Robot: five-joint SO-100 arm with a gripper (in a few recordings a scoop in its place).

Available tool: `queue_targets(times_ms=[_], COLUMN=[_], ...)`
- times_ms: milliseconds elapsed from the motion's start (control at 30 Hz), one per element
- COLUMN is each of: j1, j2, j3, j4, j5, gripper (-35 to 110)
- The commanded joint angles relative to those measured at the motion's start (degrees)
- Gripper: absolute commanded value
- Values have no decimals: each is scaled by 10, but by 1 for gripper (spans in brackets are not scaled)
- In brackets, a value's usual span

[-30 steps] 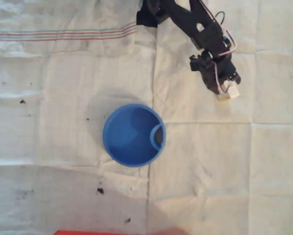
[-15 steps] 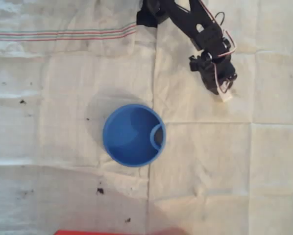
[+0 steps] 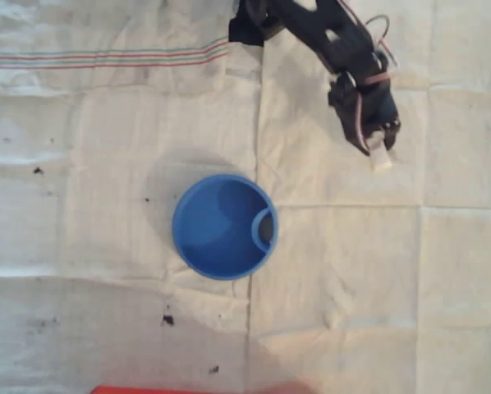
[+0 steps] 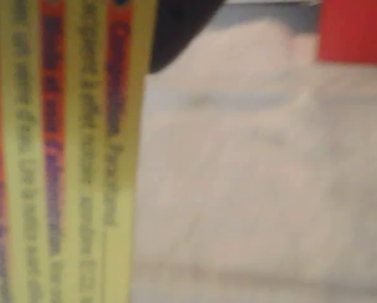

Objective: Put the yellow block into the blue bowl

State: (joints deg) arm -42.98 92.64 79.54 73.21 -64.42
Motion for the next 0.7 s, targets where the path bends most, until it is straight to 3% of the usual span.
queue_targets(times_ms=[0,233,667], j1=[72,231,411], j2=[46,-44,-160], j3=[-93,-195,-338], j4=[28,29,37], j5=[9,4,4], gripper=[0,0,0])
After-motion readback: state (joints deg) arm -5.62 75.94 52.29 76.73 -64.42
